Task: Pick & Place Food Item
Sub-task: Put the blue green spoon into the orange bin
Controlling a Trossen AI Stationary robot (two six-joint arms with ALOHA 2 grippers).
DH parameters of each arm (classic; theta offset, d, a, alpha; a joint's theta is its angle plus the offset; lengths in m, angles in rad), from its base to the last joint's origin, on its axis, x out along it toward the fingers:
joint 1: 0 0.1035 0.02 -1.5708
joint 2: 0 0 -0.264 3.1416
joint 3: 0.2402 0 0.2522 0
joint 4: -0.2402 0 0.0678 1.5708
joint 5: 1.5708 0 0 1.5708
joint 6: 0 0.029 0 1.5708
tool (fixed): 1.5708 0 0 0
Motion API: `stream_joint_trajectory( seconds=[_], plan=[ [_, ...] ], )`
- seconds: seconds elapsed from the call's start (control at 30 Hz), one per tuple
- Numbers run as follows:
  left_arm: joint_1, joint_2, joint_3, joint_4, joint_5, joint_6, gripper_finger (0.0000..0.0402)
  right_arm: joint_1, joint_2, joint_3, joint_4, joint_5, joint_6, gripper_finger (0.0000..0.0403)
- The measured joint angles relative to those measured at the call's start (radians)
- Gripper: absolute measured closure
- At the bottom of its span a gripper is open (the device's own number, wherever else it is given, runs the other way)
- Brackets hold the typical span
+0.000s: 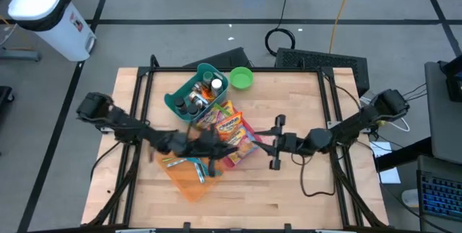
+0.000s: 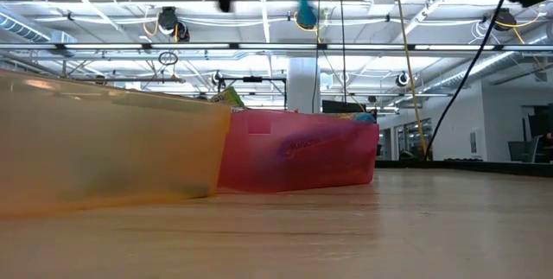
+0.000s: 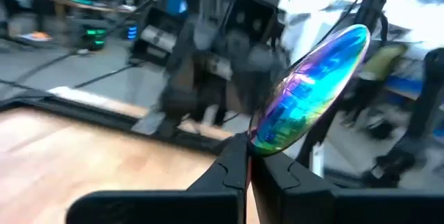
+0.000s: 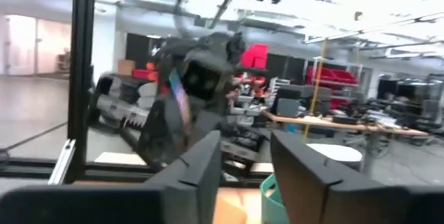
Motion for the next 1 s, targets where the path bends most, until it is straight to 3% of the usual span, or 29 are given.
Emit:
stream_joint_trajectory(
  seconds=[0.1,0.23,0.33,0.43,0.6,0.77,0.87,1.0],
  plan=[
    [-0.102,-0.095,-0.076,-0.037,-0.191,0.052,0.0397,0.044,-0.06,-0.039,0.001,0.07,-0.041,0.026],
    [-0.286,-0.202,-0.188,-0.033,-0.544,0.04,0.0398,0.078,-0.131,-0.09,0.007,0.069,-0.074,0.023],
    [-0.398,-0.225,-0.26,-0.04,-0.772,-0.069,0.0398,0.086,-0.161,-0.109,0.02,0.073,-0.068,0.0224],
    [-0.461,-0.221,-0.322,-0.082,-0.905,-0.279,0.0398,0.085,-0.174,-0.116,0.023,0.071,-0.069,0.0228],
    [-0.5,-0.154,-0.357,-0.269,-0.933,-0.69,0.0399,0.084,-0.175,-0.116,0.045,0.07,-0.077,0.024],
    [-0.549,-0.102,-0.355,-0.325,-0.923,-0.985,0.0397,0.083,-0.175,-0.116,0.046,0.069,-0.092,0.0247],
    [-0.55,-0.073,-0.355,-0.326,-0.894,-1.068,0.0396,0.072,-0.175,-0.115,0.046,0.07,-0.104,0.0247],
    [-0.536,-0.067,-0.355,-0.334,-0.818,-1.053,0.0388,0.066,-0.175,-0.115,0.044,0.069,-0.104,0.0247]
  ],
)
